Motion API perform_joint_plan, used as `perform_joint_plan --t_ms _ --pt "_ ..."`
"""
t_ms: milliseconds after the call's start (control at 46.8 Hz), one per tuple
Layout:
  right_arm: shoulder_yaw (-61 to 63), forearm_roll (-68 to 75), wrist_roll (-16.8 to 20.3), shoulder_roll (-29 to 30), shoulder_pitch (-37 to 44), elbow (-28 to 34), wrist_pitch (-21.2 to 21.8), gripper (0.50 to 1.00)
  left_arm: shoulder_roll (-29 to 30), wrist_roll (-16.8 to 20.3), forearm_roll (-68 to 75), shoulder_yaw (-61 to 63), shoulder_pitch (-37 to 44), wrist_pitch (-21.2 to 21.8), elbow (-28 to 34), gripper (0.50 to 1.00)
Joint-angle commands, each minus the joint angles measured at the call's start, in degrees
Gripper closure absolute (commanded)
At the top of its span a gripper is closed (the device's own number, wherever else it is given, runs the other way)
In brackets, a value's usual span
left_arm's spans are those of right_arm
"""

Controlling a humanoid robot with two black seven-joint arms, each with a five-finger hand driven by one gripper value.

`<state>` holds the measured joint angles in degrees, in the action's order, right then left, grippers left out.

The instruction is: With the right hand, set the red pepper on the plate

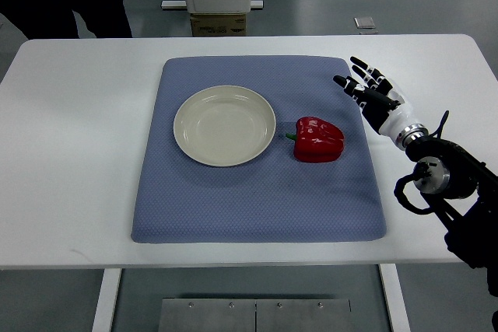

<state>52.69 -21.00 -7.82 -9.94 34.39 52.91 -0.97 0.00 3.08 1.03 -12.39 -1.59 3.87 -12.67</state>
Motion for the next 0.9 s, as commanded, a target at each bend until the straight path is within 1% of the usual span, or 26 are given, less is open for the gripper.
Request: perform_joint_plan --t_ms 0,875 --pt "0.0 0.1 0.0 0.0 0.0 0.0 0.0 0.5 0.0 0.0 0.0 0.0 0.0 0.0 -0.1 0.5" --pt "0.0 0.0 -0.1 0.0 0.5 -0.4 0.5 0.5 0.0 0.0 -0.1 0.0 0.0 0.0 0.0 0.5"
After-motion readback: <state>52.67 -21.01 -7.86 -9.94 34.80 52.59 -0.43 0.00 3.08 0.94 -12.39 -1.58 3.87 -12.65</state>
